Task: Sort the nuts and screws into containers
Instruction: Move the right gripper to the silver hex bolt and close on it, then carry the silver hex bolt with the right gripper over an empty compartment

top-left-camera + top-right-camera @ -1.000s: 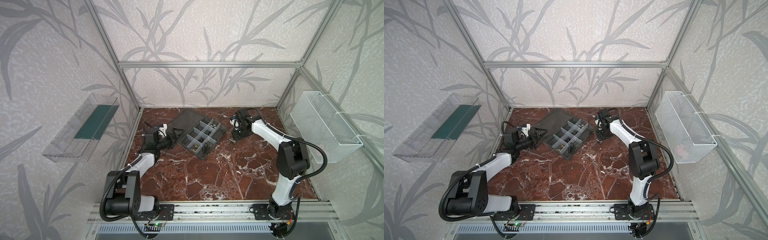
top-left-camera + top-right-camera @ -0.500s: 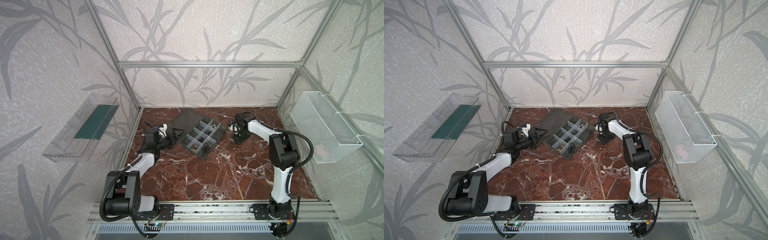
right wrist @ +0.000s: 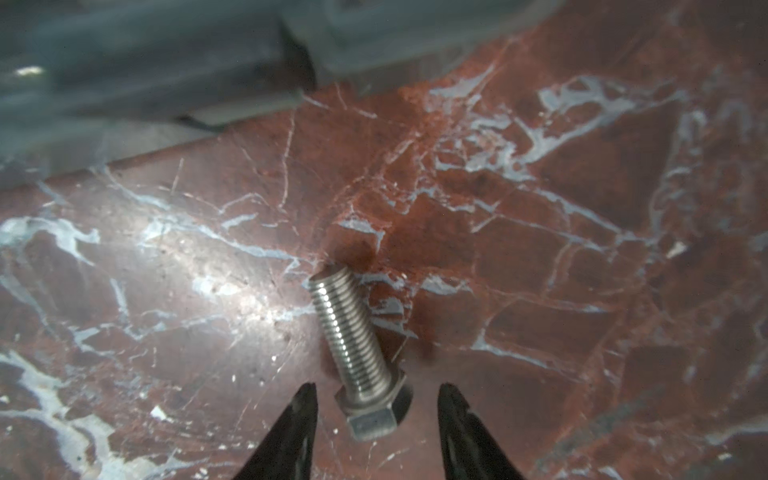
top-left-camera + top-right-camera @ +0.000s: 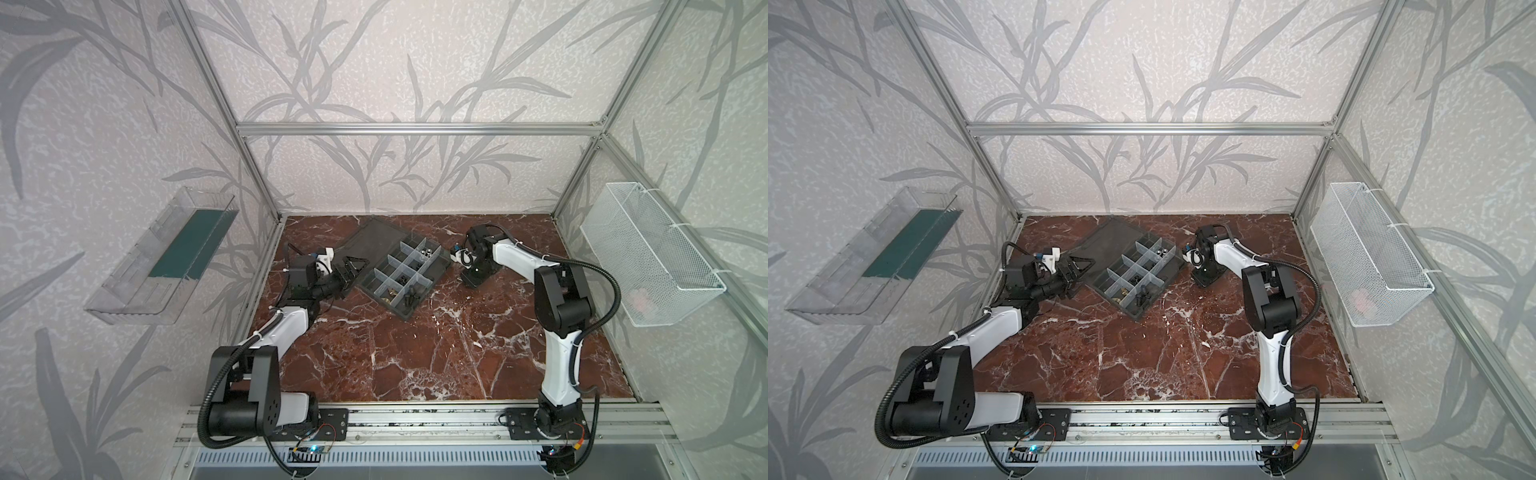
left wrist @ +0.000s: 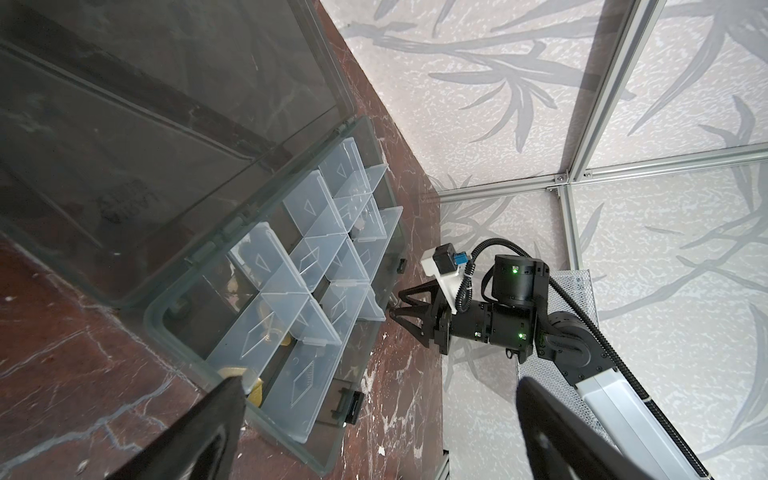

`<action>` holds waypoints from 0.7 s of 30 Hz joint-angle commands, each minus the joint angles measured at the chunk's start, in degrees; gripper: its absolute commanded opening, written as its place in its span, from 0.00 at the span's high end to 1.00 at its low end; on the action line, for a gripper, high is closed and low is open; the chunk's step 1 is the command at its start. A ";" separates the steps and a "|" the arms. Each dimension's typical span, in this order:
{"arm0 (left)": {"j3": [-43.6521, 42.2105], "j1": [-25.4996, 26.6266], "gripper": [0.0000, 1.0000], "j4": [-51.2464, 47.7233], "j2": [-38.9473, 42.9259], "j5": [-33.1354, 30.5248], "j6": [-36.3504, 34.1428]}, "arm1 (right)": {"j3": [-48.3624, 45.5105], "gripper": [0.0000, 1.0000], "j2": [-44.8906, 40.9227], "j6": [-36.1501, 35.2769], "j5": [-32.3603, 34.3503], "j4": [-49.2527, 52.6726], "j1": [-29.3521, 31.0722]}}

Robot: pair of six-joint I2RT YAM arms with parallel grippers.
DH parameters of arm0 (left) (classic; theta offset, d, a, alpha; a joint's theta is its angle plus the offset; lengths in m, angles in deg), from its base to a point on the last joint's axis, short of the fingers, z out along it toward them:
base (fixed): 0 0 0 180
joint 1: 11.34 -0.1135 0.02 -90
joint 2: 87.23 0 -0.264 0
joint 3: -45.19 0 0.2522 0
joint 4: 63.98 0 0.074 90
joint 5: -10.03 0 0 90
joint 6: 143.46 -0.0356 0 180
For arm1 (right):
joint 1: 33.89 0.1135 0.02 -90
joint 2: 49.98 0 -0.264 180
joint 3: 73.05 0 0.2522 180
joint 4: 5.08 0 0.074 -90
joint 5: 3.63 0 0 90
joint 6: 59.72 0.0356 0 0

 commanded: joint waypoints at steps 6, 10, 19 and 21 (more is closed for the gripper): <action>0.73 -0.31 0.00 -0.85 1.91 -0.71 -1.01 | 2.20 0.52 3.90 -1.96 -1.09 2.63 -0.23; 0.82 -0.29 0.01 -0.90 1.92 -0.71 -1.01 | 1.87 0.54 3.86 -1.60 -1.61 2.57 -0.23; 0.66 -0.31 0.01 -1.01 2.03 -0.80 -1.10 | 0.71 0.73 2.28 -0.59 -2.30 2.79 -0.23; 0.64 -0.31 0.01 -0.98 1.92 -0.80 -1.13 | 0.53 0.81 1.71 -0.08 -2.83 2.70 -0.23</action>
